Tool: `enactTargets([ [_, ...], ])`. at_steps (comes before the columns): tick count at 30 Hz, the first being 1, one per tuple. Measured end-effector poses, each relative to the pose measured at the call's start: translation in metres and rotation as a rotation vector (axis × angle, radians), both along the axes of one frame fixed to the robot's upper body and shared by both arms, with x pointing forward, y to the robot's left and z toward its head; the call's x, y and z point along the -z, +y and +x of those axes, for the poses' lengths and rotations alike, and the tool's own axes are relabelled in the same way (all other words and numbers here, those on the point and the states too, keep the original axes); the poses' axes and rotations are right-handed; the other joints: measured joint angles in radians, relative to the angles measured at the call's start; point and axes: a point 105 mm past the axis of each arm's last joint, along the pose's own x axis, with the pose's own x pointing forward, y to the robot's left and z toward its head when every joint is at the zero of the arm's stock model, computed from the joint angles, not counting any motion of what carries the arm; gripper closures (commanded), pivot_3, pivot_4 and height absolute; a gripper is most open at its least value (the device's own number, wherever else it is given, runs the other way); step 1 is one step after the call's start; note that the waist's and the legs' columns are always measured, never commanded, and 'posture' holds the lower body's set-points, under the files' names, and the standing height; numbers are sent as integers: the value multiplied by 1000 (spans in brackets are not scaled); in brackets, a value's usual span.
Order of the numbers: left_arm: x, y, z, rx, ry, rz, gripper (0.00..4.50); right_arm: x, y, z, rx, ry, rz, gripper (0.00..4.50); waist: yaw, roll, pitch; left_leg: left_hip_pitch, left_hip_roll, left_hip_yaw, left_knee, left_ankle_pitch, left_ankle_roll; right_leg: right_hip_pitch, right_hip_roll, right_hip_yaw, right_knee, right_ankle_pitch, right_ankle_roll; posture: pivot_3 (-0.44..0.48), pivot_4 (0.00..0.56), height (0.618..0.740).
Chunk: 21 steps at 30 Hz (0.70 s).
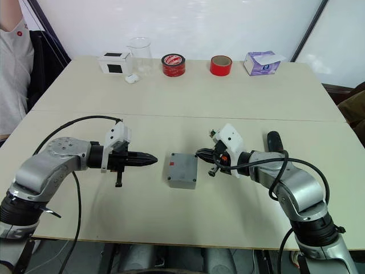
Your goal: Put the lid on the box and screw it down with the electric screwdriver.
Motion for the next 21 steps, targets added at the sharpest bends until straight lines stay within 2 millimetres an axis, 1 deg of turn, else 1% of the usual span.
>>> enactTargets([
  [8, 0, 0, 0, -2, -1, 0, 4500, -1, 2, 0, -6, -1, 8, 4449, 0, 0, 0, 0, 0, 0, 0, 0, 0, 0, 0, 0, 0, 0, 0, 0, 150, 740],
  [15, 0, -1, 0, 0, 0, -5, 4500, -11, 5, 2, -19, -18, 23, 4449, 0, 0, 0, 0, 0, 0, 0, 0, 0, 0, 0, 0, 0, 0, 0, 0, 150, 740],
  [21, 0, -3, 0, 5, 1, -15, 4500, -11, 6, 1, -19, -9, 25, 4449, 0, 0, 0, 0, 0, 0, 0, 0, 0, 0, 0, 0, 0, 0, 0, 0, 150, 740],
])
